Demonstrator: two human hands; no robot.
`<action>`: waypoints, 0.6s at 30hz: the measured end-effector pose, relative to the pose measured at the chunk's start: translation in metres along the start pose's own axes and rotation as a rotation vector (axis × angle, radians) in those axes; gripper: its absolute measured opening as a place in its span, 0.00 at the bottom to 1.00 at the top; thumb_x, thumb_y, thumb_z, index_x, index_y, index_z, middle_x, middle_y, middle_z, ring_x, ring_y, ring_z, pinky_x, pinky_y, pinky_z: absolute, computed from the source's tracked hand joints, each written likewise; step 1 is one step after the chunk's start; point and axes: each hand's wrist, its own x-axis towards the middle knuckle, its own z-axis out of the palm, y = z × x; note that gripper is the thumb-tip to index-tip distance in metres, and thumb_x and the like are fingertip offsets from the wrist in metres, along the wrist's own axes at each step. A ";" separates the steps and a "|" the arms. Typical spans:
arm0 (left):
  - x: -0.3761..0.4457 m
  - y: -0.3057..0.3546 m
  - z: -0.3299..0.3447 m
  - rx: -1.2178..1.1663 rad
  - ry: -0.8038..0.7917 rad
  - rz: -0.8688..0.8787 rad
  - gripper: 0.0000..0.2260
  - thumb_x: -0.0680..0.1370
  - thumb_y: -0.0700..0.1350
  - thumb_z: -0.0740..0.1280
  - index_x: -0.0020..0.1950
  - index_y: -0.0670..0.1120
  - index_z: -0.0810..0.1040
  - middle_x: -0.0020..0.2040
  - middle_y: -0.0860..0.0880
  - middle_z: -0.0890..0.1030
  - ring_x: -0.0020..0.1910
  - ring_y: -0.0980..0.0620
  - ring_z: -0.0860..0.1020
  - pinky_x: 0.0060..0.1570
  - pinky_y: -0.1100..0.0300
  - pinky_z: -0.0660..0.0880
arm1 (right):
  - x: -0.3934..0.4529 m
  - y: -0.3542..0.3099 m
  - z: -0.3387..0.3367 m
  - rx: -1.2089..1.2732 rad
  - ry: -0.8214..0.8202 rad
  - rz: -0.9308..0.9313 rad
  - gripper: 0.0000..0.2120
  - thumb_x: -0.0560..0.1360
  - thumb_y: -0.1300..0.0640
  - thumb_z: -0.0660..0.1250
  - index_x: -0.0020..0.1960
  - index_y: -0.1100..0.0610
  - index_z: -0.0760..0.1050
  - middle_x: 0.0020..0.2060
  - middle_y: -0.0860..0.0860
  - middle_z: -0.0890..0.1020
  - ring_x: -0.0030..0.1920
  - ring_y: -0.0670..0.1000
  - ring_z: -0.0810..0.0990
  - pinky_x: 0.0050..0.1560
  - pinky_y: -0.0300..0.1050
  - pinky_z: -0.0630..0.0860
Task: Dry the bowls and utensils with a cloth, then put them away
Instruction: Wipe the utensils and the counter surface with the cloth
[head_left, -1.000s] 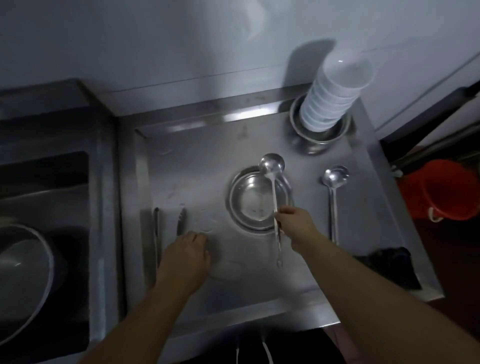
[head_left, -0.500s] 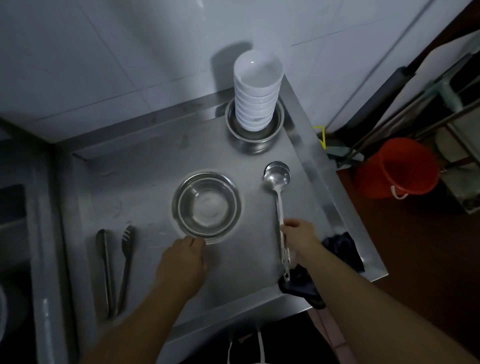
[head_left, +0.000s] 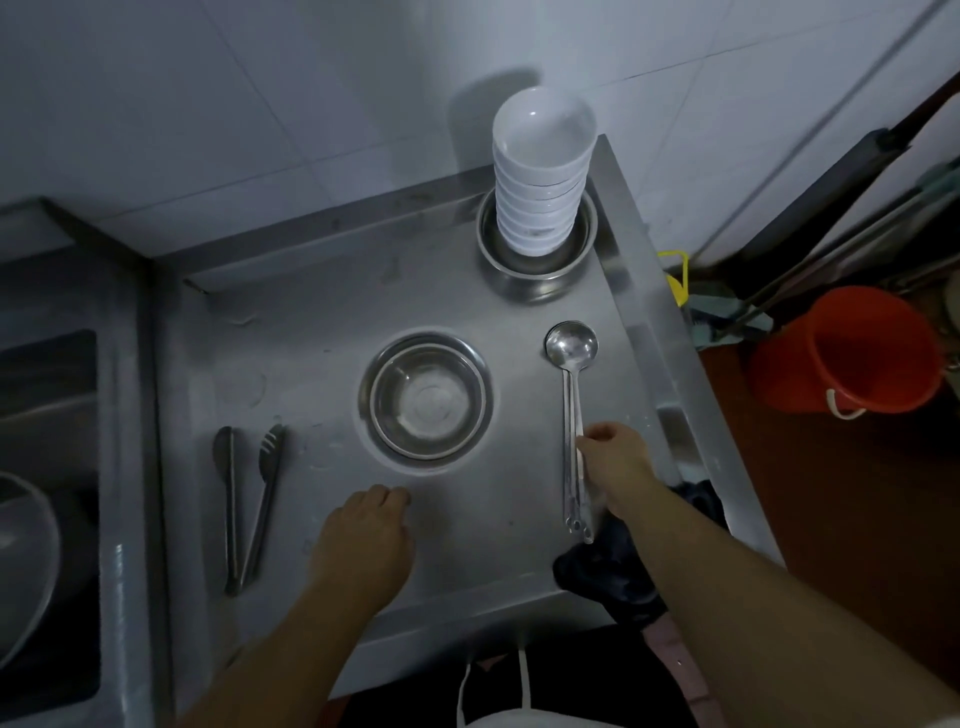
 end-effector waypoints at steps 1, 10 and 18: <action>-0.002 0.000 0.002 -0.007 -0.003 -0.011 0.18 0.83 0.50 0.62 0.74 0.51 0.74 0.68 0.51 0.78 0.64 0.47 0.76 0.61 0.52 0.74 | 0.001 0.000 0.001 -0.026 0.002 -0.012 0.05 0.78 0.58 0.72 0.46 0.49 0.80 0.45 0.51 0.85 0.43 0.52 0.84 0.40 0.47 0.82; -0.022 -0.027 0.012 -0.041 -0.013 -0.100 0.18 0.83 0.50 0.63 0.72 0.51 0.76 0.66 0.50 0.79 0.64 0.47 0.78 0.61 0.52 0.75 | 0.003 -0.006 0.008 -0.165 0.014 -0.045 0.02 0.78 0.58 0.71 0.48 0.52 0.80 0.45 0.55 0.86 0.45 0.60 0.86 0.50 0.60 0.86; -0.041 -0.095 0.027 -0.130 -0.024 -0.138 0.19 0.83 0.48 0.63 0.74 0.50 0.75 0.66 0.50 0.79 0.64 0.47 0.78 0.60 0.52 0.76 | -0.024 -0.022 0.033 -0.366 0.112 -0.117 0.03 0.80 0.58 0.68 0.52 0.55 0.79 0.51 0.58 0.85 0.53 0.61 0.83 0.50 0.44 0.71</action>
